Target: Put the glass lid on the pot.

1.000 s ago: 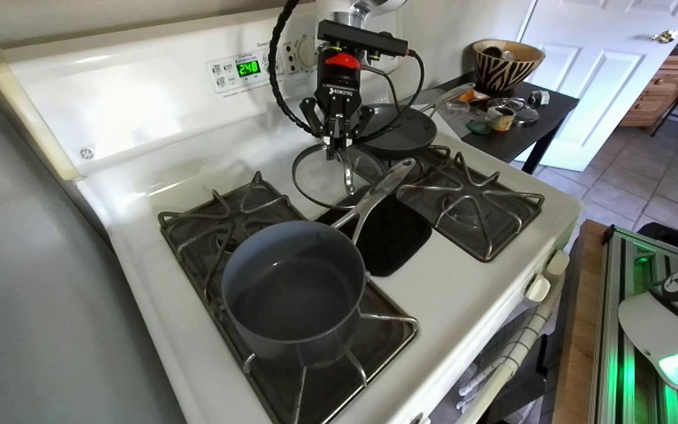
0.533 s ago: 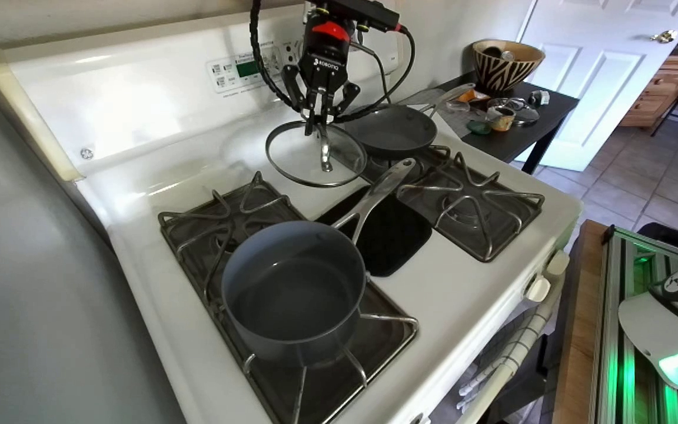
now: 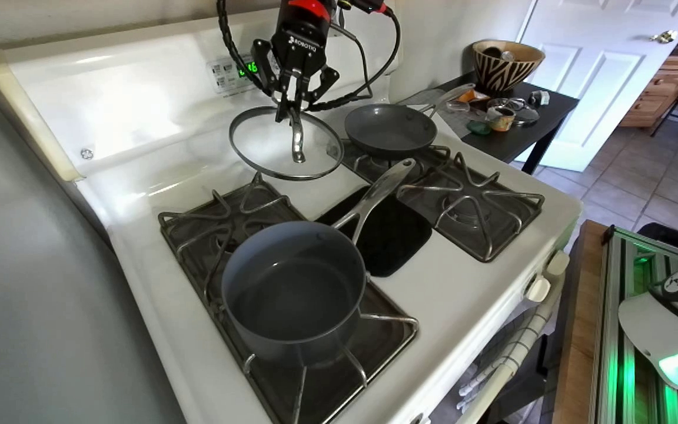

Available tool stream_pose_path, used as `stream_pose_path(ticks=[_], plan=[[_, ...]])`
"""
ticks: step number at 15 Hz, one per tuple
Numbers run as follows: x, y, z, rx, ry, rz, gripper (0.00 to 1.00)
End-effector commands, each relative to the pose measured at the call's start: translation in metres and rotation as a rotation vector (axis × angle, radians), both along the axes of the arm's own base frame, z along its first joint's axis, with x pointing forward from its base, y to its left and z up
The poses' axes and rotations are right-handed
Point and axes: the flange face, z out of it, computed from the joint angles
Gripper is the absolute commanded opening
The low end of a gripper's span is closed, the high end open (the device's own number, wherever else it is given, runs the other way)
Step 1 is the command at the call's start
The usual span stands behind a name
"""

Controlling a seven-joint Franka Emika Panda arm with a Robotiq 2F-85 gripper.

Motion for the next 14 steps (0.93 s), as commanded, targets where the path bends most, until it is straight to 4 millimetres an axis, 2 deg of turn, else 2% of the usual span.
stream_pose_path(ticks=[1, 7, 10, 14], plan=[[-0.012, 0.031, 0.013, 0.018, 0.022, 0.044, 0.02], [-0.035, 0.09, -0.003, 0.005, 0.058, 0.138, 0.02], [-0.048, 0.113, -0.014, -0.002, 0.086, 0.18, 0.02], [-0.064, 0.135, -0.02, -0.001, 0.104, 0.223, 0.02]])
